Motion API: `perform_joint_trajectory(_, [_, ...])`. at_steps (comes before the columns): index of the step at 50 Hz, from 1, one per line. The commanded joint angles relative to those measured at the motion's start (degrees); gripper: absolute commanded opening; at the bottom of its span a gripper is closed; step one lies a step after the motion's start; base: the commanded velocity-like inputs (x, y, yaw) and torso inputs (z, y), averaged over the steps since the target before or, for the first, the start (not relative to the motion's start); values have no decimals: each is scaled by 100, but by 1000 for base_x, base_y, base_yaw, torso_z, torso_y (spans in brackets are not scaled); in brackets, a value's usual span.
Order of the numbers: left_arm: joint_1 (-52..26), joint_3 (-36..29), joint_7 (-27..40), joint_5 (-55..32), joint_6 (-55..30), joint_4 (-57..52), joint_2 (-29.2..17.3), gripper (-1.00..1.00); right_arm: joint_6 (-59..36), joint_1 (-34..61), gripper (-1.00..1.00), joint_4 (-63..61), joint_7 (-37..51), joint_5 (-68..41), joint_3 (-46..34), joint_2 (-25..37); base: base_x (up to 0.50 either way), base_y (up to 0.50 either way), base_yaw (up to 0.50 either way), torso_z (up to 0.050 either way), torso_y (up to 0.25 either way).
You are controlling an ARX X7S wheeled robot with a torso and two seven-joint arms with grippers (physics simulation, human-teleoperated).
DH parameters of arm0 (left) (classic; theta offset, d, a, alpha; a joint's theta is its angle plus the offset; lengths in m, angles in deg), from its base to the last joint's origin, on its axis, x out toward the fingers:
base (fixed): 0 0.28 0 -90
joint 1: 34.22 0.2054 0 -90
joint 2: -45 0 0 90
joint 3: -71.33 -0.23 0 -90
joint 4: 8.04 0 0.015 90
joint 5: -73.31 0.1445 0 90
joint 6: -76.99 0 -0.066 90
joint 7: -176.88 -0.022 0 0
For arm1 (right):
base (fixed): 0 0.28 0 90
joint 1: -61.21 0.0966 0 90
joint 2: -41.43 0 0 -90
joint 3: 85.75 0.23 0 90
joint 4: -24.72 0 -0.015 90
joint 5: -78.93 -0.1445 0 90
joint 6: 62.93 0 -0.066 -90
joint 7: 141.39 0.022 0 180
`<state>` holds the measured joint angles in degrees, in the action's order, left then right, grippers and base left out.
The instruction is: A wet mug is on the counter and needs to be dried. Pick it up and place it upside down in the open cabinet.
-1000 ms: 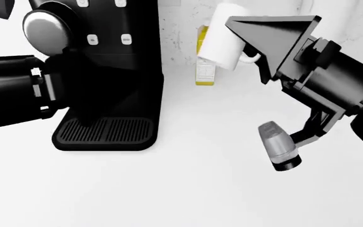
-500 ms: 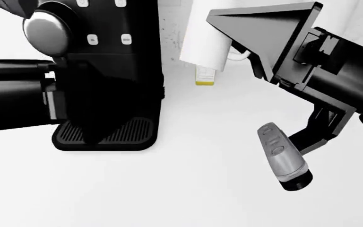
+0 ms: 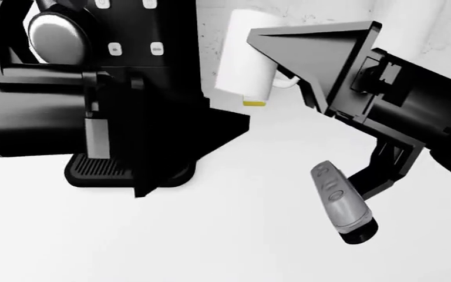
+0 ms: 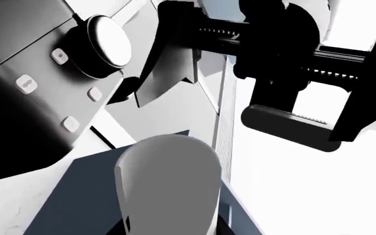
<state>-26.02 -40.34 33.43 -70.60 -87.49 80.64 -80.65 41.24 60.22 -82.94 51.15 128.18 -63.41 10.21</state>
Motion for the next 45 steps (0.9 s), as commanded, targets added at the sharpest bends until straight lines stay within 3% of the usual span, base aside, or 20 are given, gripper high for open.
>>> perform_joint_trajectory(1, [-176, -28, -182, 270, -165, 245, 205, 100, -47, -30, -100, -35, 41, 20, 65, -46, 0, 0, 0, 0, 0])
perform_joint_trajectory(14, [-513, 18, -318, 915, -284, 652, 399, 100, -103, -108, -100, -56, 59, 20, 75, -46, 0, 0, 0, 0, 0])
perform_joint_trajectory(45, [-199, -52, -796, 1571, -418, 710, 740, 100, -199, -213, -100, -40, 64, -67, 113, -137, 0, 0, 0, 0, 0])
